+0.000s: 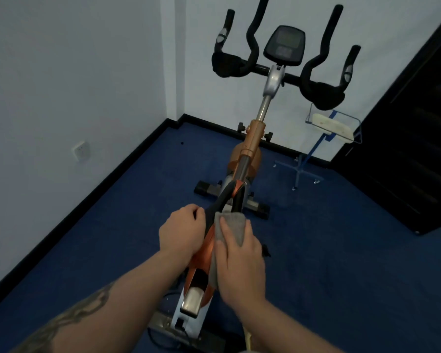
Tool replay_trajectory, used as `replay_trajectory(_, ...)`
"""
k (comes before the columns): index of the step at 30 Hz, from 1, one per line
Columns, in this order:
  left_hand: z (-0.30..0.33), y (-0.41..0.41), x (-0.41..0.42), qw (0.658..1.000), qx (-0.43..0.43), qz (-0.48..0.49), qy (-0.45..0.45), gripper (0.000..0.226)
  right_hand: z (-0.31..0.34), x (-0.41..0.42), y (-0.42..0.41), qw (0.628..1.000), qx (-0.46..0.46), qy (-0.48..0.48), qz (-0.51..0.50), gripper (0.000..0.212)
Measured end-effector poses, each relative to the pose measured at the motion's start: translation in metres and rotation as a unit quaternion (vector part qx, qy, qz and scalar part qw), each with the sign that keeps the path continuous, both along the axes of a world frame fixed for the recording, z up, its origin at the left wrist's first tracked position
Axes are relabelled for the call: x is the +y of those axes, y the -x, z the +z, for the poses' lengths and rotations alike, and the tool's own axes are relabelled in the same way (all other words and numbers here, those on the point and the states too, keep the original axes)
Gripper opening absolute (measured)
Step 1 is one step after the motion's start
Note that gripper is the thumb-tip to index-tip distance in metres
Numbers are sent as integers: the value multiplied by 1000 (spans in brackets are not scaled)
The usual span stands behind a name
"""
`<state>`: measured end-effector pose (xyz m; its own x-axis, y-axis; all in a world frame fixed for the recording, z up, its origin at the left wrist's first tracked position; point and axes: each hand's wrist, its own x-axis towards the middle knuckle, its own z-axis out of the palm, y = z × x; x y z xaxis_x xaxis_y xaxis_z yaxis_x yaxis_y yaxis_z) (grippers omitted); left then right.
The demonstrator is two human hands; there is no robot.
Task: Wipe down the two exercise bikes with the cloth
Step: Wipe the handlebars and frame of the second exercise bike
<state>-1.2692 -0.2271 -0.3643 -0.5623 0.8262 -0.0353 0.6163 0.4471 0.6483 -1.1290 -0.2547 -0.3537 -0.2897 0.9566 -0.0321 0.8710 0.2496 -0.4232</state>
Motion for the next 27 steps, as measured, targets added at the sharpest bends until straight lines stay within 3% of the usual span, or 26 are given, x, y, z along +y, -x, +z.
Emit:
replay_trajectory(5,1,1,-1,1000,6,-4,7,31,13,47,21,994,-1,102,-47,49)
replay_trajectory(13,2,-1,0,1000,3,-2,-3,31,-1,-4,-1,998,-60,-14,26,57)
replay_trajectory(15,2,0,0,1000,3,-1,-3,32,1,17,9,998,-63,0,13,54)
replay_trajectory(19,-1,-1,-1,1000,9,4,3,33,9,59,23,992,-17,122,-30,55)
replay_trajectory(27,2,-2,0,1000,8,0,-8,33,2,15,-16,997,7,43,66,52)
